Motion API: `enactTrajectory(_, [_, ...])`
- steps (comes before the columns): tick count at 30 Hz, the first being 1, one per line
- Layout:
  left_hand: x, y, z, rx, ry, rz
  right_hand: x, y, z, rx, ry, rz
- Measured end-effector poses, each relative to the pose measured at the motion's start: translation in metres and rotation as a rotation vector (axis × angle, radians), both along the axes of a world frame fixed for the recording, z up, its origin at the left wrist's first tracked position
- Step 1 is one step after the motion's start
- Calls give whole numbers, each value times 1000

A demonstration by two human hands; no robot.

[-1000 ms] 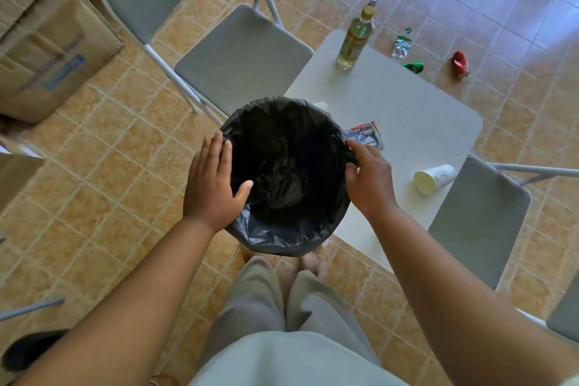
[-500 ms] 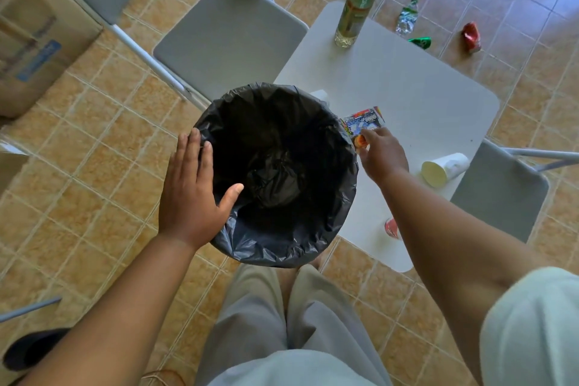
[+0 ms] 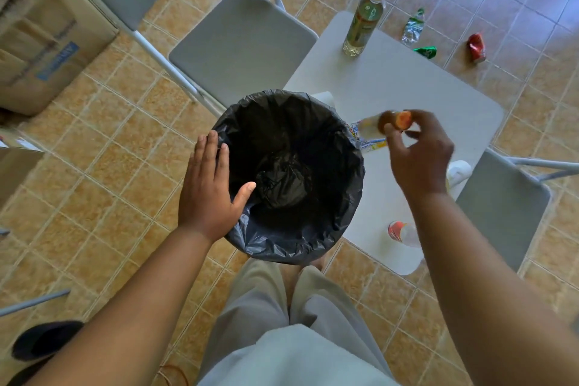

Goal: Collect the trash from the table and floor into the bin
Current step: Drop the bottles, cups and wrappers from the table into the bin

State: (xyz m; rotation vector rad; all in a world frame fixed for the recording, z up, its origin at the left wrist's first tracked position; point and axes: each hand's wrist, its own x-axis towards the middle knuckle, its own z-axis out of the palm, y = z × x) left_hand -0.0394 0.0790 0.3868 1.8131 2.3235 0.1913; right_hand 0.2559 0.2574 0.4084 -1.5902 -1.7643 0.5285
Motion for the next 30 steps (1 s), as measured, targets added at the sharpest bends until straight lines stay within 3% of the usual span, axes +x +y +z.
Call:
enactTrajectory(4, [0, 0, 1, -27, 8, -2, -15, -28, 54, 252, 218, 50])
enactTrajectory(7, [-1, -1, 1, -29, -2, 7, -43, -45, 62, 172, 261, 153])
enactTrajectory(10, [-2, -1, -1, -20, -4, 5, -81, -53, 40, -176, 106, 311])
enactTrajectory(13, [-2, -1, -3, -21, -6, 4, -116, -55, -1, -480, -259, 437])
enactTrajectory(16, [-3, -2, -3, -23, -10, 8, -138, -58, -38, -741, -484, 469])
enactTrajectory(20, [-2, -4, -4, -27, -9, 12, -155, -57, -62, -1067, -244, 246])
enactTrajectory(22, [-2, -5, -4, -30, -7, 12, -160, -57, -66, -1092, -218, 222])
enactTrajectory(24, [-1, -4, -4, -31, -9, 10, -160, -59, -63, -1034, -369, 346])
enactTrajectory(27, [-2, -4, -3, -36, -10, 4, -155, -61, -56, -860, -533, 499])
enactTrajectory(30, [-1, -4, -2, -45, -12, 13, -148, -61, -37, -635, -483, 525])
